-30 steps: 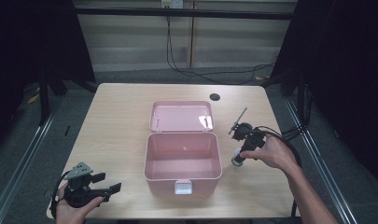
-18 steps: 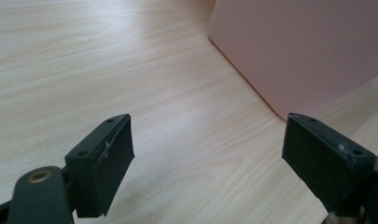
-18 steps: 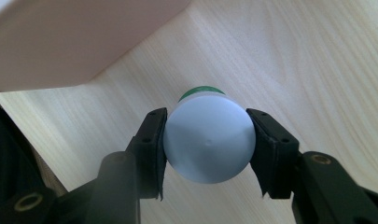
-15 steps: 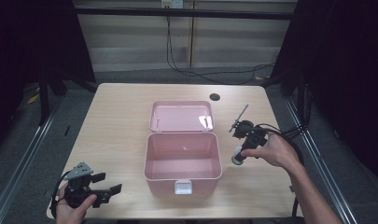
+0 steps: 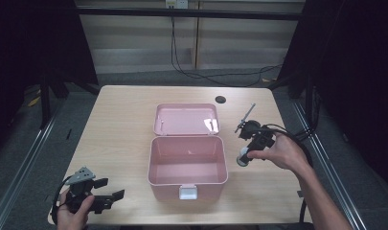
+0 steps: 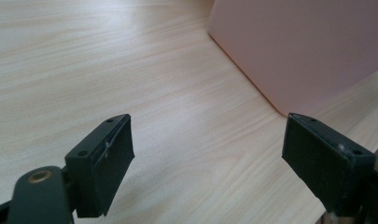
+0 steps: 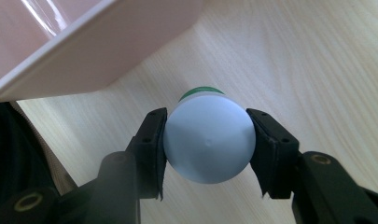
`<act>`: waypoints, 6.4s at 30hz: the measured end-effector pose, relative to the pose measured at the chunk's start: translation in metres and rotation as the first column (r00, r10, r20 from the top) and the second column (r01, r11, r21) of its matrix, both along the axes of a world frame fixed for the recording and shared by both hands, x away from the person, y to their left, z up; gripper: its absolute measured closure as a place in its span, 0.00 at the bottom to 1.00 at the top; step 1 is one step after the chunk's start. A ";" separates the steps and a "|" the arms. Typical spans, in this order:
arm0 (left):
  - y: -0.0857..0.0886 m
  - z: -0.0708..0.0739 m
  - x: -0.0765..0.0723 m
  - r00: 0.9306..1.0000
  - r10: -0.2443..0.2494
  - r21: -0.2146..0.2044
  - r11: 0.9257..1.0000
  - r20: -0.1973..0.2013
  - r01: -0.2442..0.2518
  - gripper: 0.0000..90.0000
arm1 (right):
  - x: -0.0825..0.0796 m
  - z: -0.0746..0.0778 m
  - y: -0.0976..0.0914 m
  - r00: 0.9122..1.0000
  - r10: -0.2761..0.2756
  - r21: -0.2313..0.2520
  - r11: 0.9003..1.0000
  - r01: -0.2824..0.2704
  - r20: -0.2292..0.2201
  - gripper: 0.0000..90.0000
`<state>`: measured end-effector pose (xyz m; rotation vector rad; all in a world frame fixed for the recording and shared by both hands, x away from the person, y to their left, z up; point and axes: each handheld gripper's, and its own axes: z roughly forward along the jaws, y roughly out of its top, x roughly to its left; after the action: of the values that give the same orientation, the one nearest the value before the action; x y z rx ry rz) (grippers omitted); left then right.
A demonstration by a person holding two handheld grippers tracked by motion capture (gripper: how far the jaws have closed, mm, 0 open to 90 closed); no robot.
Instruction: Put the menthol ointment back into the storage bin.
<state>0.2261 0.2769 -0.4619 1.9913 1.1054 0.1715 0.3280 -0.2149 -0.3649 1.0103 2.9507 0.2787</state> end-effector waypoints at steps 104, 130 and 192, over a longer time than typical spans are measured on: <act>0.002 0.000 -0.001 1.000 0.012 -0.014 1.000 -0.005 -0.012 0.18 | 0.005 0.044 0.149 0.921 0.376 0.121 0.914 -0.386 0.099 0.57; 0.002 0.000 0.001 1.000 0.014 -0.015 1.000 -0.007 -0.014 0.18 | 0.017 0.022 0.188 0.894 0.442 0.122 0.885 -0.448 0.078 0.57; 0.003 0.000 0.000 1.000 0.005 -0.011 1.000 -0.007 -0.005 0.18 | 0.019 -0.051 0.237 0.848 0.529 0.101 0.844 -0.527 0.000 0.57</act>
<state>0.2259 0.2799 -0.4616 1.9811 1.1130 0.1610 0.3467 0.0223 -0.4157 0.1690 3.2069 0.4161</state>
